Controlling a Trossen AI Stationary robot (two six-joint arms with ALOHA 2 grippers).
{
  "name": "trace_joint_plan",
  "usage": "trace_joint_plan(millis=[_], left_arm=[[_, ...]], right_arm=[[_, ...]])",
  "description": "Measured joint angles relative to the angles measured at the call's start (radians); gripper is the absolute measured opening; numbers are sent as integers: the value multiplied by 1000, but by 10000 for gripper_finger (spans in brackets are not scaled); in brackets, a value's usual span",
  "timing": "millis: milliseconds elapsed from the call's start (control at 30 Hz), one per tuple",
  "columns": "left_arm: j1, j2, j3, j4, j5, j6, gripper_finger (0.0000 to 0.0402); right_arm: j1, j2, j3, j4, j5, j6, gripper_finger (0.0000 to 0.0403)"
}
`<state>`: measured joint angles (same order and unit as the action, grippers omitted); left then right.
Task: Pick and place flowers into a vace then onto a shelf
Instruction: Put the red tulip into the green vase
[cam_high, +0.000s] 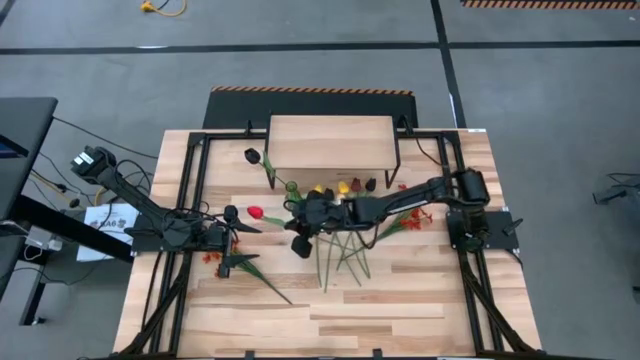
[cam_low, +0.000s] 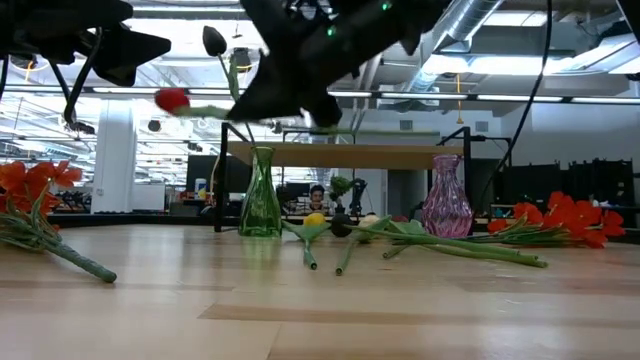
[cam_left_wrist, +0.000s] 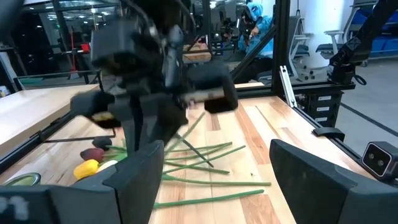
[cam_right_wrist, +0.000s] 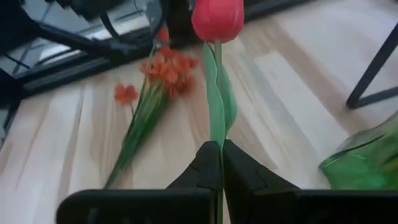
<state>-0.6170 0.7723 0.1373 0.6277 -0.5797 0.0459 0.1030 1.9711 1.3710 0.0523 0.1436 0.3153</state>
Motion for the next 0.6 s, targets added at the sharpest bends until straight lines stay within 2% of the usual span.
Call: trace_joint_plan(millis=[367, 600], left_arm=[[0, 0, 0, 20, 71, -3, 284], [0, 0, 0, 19, 77, -1, 284]], right_arm=[[21, -105, 1, -20, 138, -45, 0], [50, -123, 1, 96, 158, -128, 0]])
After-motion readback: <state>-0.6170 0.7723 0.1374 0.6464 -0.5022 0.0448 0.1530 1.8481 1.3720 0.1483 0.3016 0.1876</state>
